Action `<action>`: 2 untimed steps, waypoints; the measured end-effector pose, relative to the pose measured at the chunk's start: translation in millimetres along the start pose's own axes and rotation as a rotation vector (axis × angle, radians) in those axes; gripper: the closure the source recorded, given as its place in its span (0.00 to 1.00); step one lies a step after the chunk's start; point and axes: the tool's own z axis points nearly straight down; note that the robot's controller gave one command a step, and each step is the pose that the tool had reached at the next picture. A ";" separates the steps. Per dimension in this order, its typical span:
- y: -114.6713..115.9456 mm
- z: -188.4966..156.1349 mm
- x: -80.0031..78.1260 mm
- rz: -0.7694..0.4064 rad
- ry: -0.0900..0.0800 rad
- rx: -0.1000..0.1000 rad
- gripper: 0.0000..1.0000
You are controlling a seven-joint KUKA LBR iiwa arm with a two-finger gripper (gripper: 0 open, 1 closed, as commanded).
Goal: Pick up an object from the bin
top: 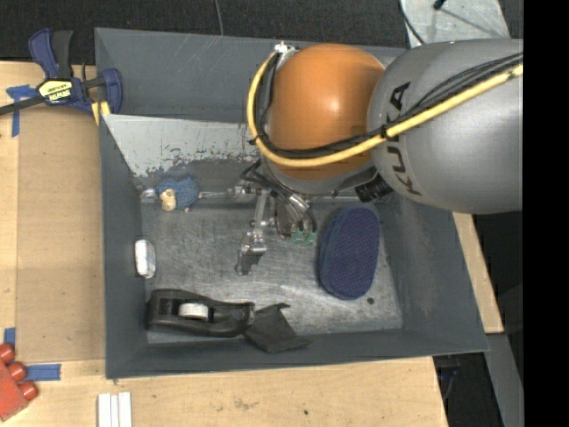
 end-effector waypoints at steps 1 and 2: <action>80.9 6.2 48.9 -0.113 0.003 -0.002 0.00; 45.0 126.4 28.4 -0.419 0.000 0.003 0.00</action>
Offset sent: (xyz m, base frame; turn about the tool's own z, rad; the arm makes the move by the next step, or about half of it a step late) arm -0.0469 0.0763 -0.0064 -0.1027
